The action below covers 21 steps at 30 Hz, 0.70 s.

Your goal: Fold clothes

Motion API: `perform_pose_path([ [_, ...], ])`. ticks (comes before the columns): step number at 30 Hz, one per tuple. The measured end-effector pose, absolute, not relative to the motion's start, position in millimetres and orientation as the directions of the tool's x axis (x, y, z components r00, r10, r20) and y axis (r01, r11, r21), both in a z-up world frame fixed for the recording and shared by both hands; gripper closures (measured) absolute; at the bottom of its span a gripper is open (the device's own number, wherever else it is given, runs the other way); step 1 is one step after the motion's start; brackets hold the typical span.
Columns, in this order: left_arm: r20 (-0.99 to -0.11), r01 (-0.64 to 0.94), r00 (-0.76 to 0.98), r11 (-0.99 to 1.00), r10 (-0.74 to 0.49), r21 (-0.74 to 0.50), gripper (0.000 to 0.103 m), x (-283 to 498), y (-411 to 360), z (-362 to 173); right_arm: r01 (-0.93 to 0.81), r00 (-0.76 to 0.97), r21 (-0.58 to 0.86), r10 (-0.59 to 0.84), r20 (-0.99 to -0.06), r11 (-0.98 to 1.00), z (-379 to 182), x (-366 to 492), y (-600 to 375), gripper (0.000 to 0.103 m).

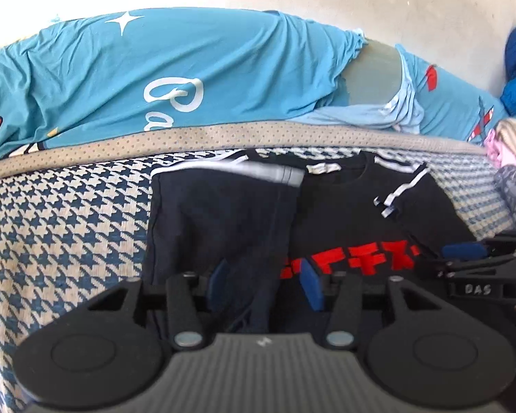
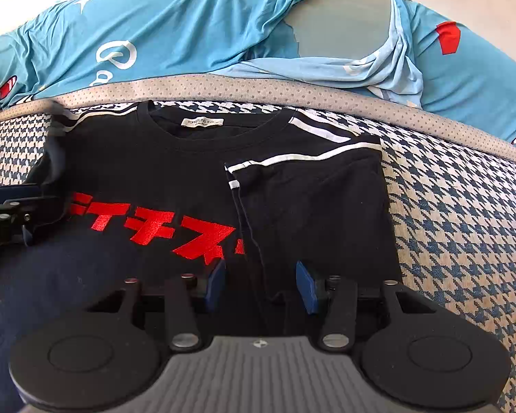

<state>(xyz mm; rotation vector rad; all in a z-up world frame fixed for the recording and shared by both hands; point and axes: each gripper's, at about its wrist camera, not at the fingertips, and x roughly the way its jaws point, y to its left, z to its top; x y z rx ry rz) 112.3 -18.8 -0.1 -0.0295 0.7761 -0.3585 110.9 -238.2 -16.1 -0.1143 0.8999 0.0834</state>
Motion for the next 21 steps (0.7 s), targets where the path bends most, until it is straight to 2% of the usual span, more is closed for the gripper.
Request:
perform_pose_path([
  [6,-0.668,0.235,0.670,0.947,-0.322,-0.221,0.047,117.4,0.1,2.3,-0.123,0.619,-0.069,0.022,-0.785,0.990,-16.2,111.7,-237.4,0.057],
  [11,-0.660,0.147,0.696,0.956,-0.283,-0.255,0.034,121.8,15.8,2.3,-0.120,0.621,-0.061,0.027,-0.783,0.991,-14.9,111.0,-238.5,0.057],
  [14,-0.658,0.104,0.707,0.959,-0.258,-0.264,0.030,123.0,21.8,1.9,-0.117,0.625,-0.055,0.031,-0.780,0.992,-13.7,110.4,-239.4,0.057],
  [18,-0.670,0.043,0.723,0.979,-0.168,-0.199,0.022,123.2,22.9,-0.4,-0.120,0.644,-0.037,0.049,-0.764,0.992,-9.2,108.7,-241.5,0.057],
  [21,-0.694,0.030,0.707,0.985,-0.139,-0.167,0.021,125.1,21.6,-5.4,-0.128,0.653,-0.024,0.066,-0.754,0.991,-6.6,108.0,-242.1,0.057],
])
